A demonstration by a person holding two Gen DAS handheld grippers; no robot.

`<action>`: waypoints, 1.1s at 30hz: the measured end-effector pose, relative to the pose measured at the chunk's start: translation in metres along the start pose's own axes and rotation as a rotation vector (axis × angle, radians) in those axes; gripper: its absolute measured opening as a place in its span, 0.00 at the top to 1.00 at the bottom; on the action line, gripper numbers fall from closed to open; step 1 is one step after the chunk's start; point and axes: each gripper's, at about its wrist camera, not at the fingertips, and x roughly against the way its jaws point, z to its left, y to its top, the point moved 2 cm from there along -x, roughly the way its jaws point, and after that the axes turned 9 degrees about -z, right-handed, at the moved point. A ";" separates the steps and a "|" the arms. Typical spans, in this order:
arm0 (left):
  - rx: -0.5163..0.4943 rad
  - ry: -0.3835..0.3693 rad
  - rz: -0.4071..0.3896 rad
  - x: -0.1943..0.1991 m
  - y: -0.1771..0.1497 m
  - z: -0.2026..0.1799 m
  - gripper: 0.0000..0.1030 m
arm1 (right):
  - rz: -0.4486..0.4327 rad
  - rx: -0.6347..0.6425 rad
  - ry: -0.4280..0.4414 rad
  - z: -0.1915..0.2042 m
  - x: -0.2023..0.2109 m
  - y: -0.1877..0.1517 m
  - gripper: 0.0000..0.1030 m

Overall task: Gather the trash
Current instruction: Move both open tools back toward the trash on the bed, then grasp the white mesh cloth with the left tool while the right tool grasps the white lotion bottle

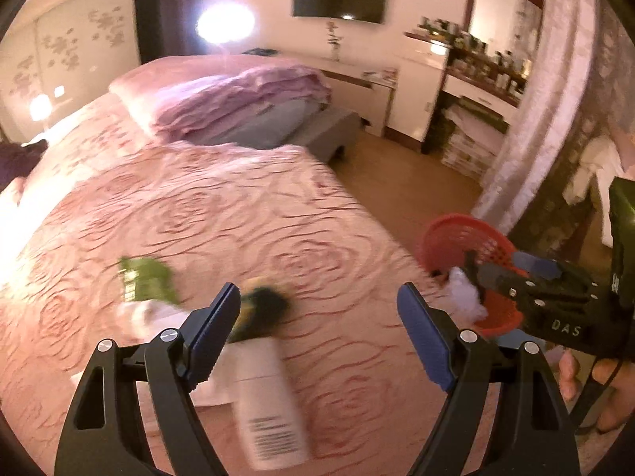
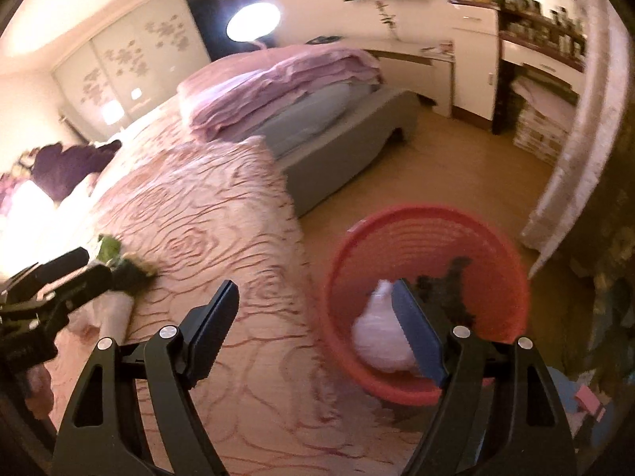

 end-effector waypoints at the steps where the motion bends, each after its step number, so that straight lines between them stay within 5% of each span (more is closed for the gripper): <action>1: 0.010 0.020 -0.003 0.004 -0.001 0.010 0.24 | 0.004 0.009 0.009 0.006 -0.001 0.000 0.26; 14: 0.152 0.225 -0.014 0.042 -0.020 0.133 0.24 | 0.050 0.099 0.094 0.064 -0.015 -0.005 0.26; 29: 0.264 0.127 0.069 0.021 -0.067 0.148 0.26 | 0.096 0.164 0.141 0.102 -0.020 -0.017 0.26; 33: 0.290 0.108 0.076 0.018 -0.072 0.149 0.50 | 0.111 0.181 0.156 0.112 -0.022 -0.021 0.26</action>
